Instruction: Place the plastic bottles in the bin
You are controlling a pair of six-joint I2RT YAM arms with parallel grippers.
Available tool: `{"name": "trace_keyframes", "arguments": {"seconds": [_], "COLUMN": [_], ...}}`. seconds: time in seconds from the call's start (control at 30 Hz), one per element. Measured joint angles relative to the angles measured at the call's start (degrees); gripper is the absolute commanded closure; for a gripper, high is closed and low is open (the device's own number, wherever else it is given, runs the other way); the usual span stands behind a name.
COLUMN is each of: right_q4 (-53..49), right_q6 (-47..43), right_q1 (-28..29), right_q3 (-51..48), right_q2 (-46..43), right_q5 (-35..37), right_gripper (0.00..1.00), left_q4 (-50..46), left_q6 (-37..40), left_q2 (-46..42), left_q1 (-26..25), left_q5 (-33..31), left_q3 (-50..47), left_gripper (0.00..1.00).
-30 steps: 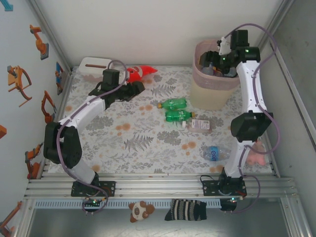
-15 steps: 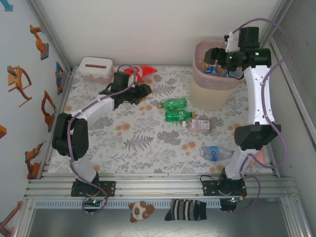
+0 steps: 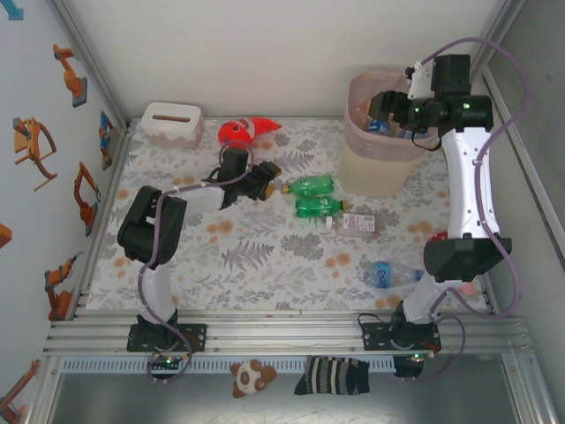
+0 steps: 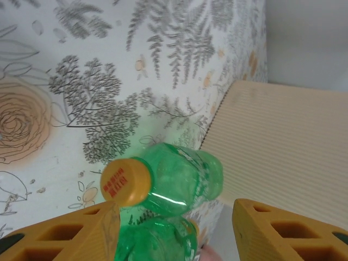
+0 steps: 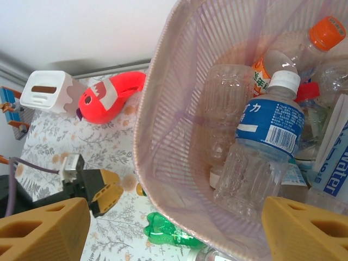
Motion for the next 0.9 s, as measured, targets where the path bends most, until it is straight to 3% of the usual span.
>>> {"name": "trace_keyframes", "arguments": {"seconds": [0.3,0.53,0.9], "right_q4": [0.22,0.22,0.22], "right_q6": [-0.11,-0.24,-0.52], "right_q1": [0.0,0.0,0.0], "right_q3": [-1.46,-2.08,-2.1], "right_q2": [-0.5,-1.14,-2.12], "right_q5": [0.22,0.59,0.9], "right_gripper": [0.19,0.19,0.19], "left_q4": [7.52,16.11,20.48], "left_q6": [-12.33,-19.71,-24.2], "left_q2": [5.68,8.63,10.6], "left_q1": [-2.71,-2.8,-3.32], "left_q5": [-2.56,-3.61,-4.5], "left_q3": [-1.73,-1.77,-1.53], "left_gripper": [0.4,0.46,0.49]}}
